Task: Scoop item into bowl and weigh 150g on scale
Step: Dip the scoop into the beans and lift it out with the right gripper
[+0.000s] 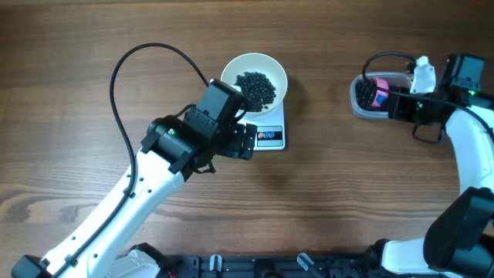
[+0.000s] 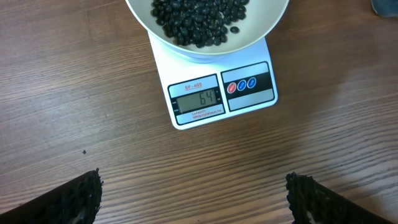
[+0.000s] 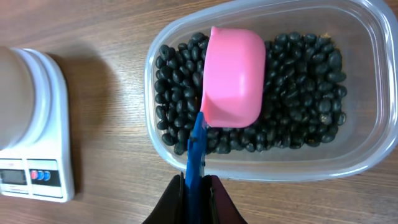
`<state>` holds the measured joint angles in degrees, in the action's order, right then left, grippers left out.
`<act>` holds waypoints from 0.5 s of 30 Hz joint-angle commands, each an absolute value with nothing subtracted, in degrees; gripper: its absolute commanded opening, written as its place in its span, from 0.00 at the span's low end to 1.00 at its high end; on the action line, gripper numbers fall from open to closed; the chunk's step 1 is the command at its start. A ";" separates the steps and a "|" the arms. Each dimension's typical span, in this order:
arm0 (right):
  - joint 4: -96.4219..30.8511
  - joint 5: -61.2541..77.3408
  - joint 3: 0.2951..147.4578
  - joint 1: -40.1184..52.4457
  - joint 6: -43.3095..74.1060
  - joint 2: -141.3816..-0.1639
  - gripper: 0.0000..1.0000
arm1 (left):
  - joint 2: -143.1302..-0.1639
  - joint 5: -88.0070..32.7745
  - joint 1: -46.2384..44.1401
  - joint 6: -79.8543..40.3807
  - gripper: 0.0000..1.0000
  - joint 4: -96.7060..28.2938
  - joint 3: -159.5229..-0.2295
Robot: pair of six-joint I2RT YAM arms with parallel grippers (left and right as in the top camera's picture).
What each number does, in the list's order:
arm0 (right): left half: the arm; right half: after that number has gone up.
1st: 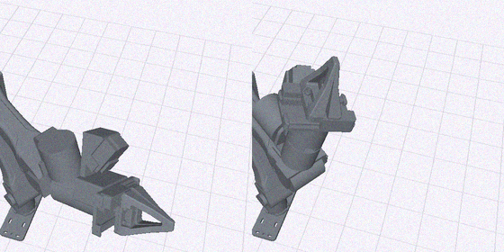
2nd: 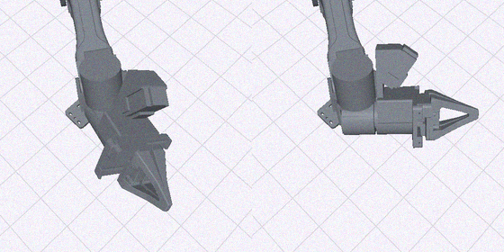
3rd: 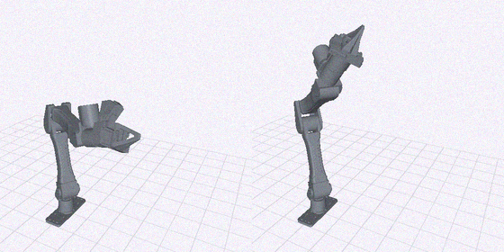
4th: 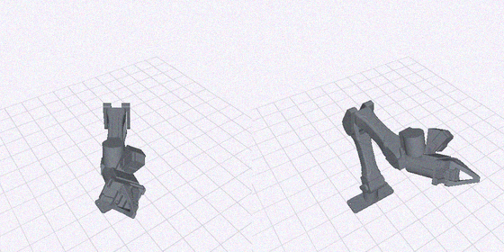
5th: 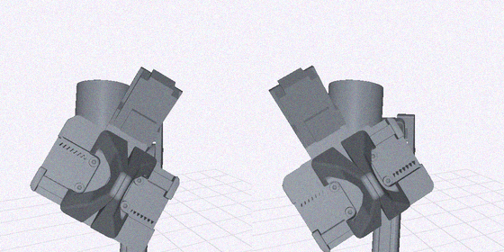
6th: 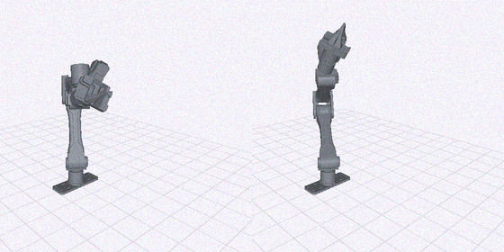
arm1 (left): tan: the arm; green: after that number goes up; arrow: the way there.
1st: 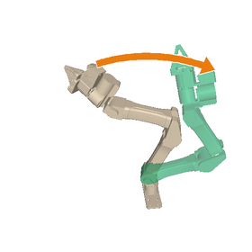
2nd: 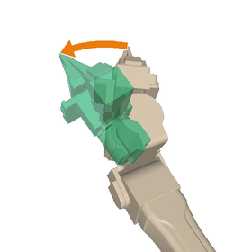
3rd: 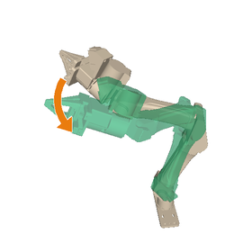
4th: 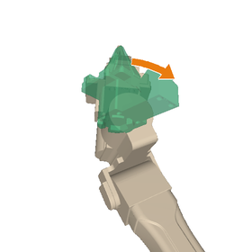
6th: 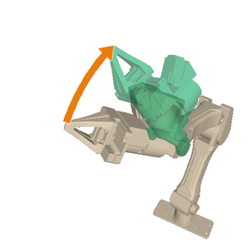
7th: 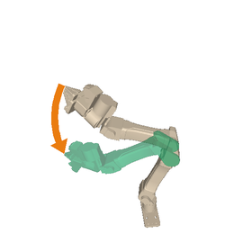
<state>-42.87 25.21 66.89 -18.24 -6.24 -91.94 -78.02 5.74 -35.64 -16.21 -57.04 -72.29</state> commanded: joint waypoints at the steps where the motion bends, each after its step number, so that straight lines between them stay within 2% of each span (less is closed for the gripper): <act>1: -43.20 35.97 67.07 -20.25 -6.00 -91.94 0.04 | -78.08 5.65 -35.90 -16.75 1.00 -57.06 -73.19; 15: -44.25 41.28 67.02 -26.28 -4.03 -94.67 0.04 | -78.08 5.65 -35.90 -16.75 1.00 -57.06 -73.19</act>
<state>-44.16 37.23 66.89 -25.19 -5.43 -93.91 -78.02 5.74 -35.64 -16.21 -57.04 -72.29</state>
